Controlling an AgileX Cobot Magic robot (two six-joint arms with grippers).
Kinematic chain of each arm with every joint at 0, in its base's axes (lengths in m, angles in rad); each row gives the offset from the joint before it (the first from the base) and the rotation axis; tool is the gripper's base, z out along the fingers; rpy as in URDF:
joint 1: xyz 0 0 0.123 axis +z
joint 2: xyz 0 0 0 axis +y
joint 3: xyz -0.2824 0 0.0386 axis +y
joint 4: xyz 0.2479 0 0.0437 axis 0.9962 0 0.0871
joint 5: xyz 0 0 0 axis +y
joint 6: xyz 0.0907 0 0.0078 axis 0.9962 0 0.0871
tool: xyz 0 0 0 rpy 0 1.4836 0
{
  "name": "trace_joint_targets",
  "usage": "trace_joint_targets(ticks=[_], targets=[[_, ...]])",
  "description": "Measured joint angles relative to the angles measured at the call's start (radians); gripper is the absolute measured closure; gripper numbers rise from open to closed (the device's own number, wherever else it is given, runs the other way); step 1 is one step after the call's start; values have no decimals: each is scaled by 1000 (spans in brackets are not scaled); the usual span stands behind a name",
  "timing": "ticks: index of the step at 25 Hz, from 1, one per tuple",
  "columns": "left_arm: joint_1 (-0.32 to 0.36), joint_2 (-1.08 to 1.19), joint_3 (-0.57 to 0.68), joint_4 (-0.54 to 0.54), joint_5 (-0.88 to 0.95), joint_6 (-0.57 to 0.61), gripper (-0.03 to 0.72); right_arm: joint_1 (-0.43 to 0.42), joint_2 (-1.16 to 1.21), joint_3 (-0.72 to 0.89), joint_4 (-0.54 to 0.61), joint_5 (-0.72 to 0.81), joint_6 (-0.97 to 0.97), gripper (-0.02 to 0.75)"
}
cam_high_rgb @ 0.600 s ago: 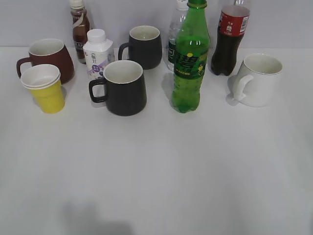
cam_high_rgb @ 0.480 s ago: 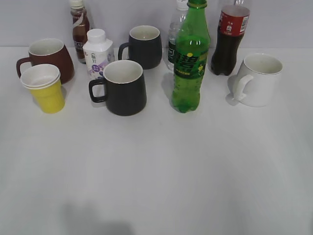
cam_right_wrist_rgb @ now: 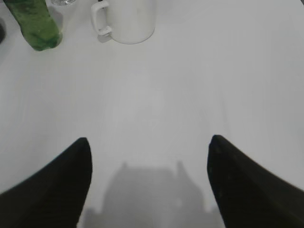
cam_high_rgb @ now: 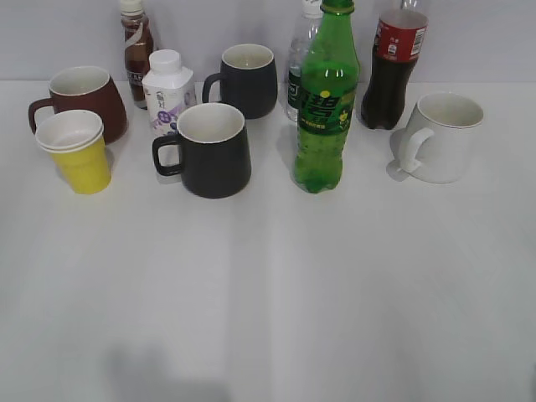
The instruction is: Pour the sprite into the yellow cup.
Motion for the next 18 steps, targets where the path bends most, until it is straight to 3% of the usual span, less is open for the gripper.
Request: trace_joint_targets(ticks=[18], targets=[[0, 0, 0, -1, 0, 0, 449, 0, 0, 0, 0, 0, 0, 172]])
